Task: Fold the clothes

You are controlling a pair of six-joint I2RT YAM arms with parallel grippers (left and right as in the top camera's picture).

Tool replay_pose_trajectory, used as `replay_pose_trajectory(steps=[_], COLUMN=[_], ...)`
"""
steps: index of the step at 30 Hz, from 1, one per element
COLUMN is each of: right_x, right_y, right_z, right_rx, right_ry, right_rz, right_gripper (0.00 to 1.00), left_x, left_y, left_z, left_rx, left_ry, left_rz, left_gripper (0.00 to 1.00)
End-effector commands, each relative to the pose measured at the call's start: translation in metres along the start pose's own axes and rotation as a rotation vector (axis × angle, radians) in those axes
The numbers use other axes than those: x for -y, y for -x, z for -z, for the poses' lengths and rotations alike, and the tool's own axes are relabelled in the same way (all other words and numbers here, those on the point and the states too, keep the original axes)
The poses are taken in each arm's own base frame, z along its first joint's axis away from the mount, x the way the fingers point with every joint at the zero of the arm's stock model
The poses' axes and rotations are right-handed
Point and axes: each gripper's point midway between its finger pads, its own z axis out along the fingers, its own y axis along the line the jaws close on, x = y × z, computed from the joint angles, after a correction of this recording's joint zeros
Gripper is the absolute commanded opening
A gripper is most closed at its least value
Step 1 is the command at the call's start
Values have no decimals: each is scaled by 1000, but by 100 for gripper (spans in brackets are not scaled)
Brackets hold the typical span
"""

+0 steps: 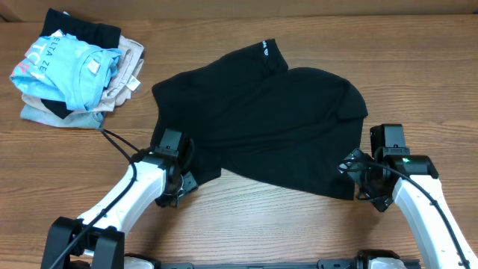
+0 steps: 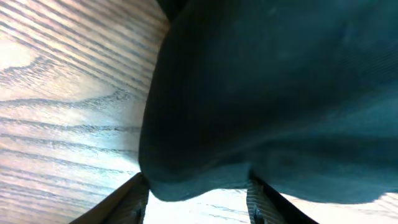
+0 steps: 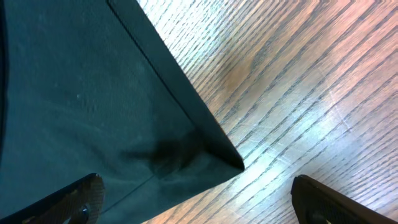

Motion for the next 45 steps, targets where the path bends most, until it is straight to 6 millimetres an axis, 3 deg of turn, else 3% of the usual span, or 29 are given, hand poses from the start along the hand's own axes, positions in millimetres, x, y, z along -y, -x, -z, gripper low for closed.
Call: replay_pose_trajectory(steps=[1, 8, 11, 16, 19, 23, 27, 40, 45], right_x=[3, 3, 3, 1, 1, -1, -1, 0, 0], right_y=[2, 2, 2, 4, 5, 6, 6, 6, 5], right_z=[-1, -3, -6, -9, -9, -9, -9, -9, -9], right_rx=[19, 14, 6, 6, 10, 14, 14, 16, 14], right_ry=[-19, -23, -32, -31, -28, -23, -23, -26, -29], right_rz=[7, 7, 8, 8, 8, 12, 12, 34, 34], right_gripper=[100, 99, 99, 99, 99, 99, 99, 99, 99], left_x=[-7, -19, -17, -5, 3, 10, 10, 4, 0], left_y=[-1, 16, 22, 17, 15, 33, 43, 35, 30], left_z=[-2, -1, 0, 2, 13, 34, 37, 9, -1], left_rx=[11, 105, 135, 92, 53, 100, 146, 56, 14], left_ry=[19, 92, 91, 34, 6, 21, 35, 99, 130], left_rz=[-32, -30, -28, -80, -113, -158, -181, -209, -212], left_gripper=[52, 43, 43, 54, 63, 75, 81, 76, 66])
